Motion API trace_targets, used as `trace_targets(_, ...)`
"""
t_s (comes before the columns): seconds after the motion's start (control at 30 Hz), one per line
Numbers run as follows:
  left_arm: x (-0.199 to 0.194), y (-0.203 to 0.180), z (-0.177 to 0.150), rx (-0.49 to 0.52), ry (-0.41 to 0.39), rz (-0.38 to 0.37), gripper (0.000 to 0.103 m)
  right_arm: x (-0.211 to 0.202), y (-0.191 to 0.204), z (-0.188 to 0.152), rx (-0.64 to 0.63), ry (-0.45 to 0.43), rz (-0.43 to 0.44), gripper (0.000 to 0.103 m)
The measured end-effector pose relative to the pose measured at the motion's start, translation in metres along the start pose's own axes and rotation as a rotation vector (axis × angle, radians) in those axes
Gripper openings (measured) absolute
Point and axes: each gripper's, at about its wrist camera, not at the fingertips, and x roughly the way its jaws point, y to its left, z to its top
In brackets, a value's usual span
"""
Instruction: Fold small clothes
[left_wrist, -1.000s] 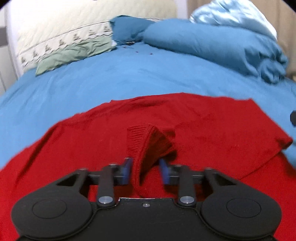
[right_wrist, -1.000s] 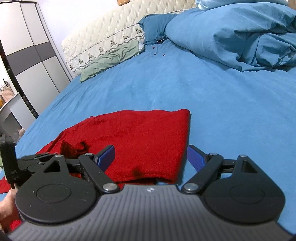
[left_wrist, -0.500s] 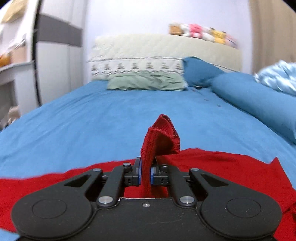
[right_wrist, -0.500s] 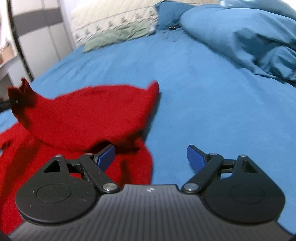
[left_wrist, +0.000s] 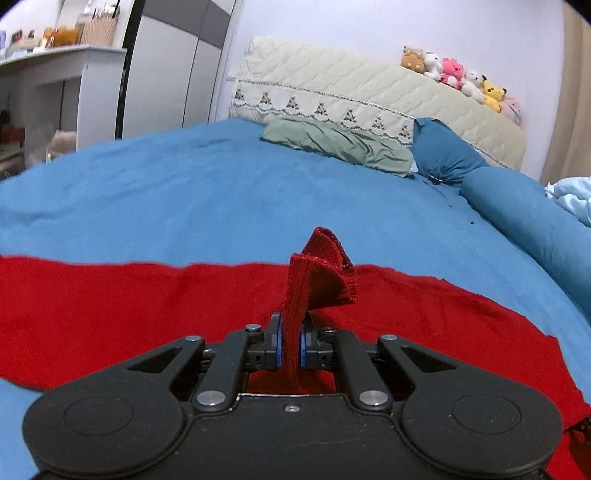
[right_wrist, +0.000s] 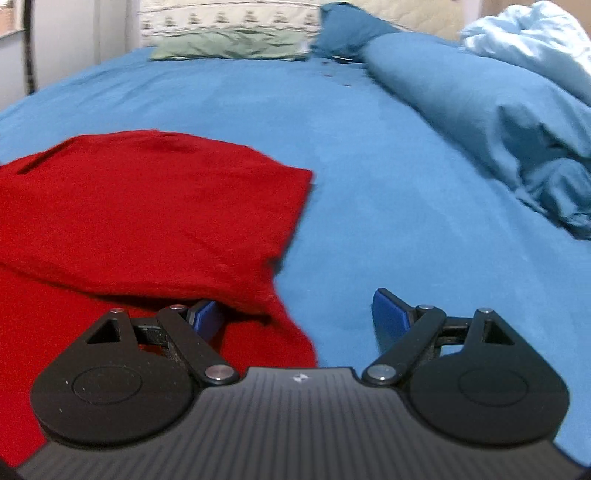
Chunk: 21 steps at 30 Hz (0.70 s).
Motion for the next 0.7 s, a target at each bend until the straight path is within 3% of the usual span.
trace_targets(0.1, -0.003, 0.006, -0.004, 0.012, 0.007, -0.005, 0.01, -0.003, -0.006, -0.005, 0.037, 0.015, -0.033, 0.1)
trace_targets(0.23, -0.009, 0.029, -0.007, -0.003, 0.022, 0.074, 0.01, -0.008, -0.024, -0.01, 0.084, 0.047, -0.003, 0.101)
trace_targets(0.37, -0.025, 0.048, -0.007, 0.027, 0.059, 0.135, 0.013, -0.022, -0.023, -0.008, 0.04, 0.062, -0.002, 0.101)
trace_targets(0.43, -0.04, 0.046, -0.004, 0.091, 0.028, 0.127, 0.015, -0.038, -0.02, -0.004, 0.033, 0.021, 0.034, 0.101)
trace_targets(0.57, -0.043, 0.02, 0.002, 0.212, 0.01, 0.028, 0.049, -0.046, 0.005, 0.013, 0.011, -0.049, 0.185, 0.101)
trace_targets(0.63, -0.025, 0.004, 0.004, 0.239, 0.061, -0.037, 0.052, -0.037, 0.021, 0.018, 0.005, -0.044, 0.251, 0.101)
trace_targets(0.7, -0.001, -0.006, 0.006, 0.243, 0.088, -0.051, 0.052, -0.025, 0.032, 0.018, 0.018, -0.028, 0.29, 0.101)
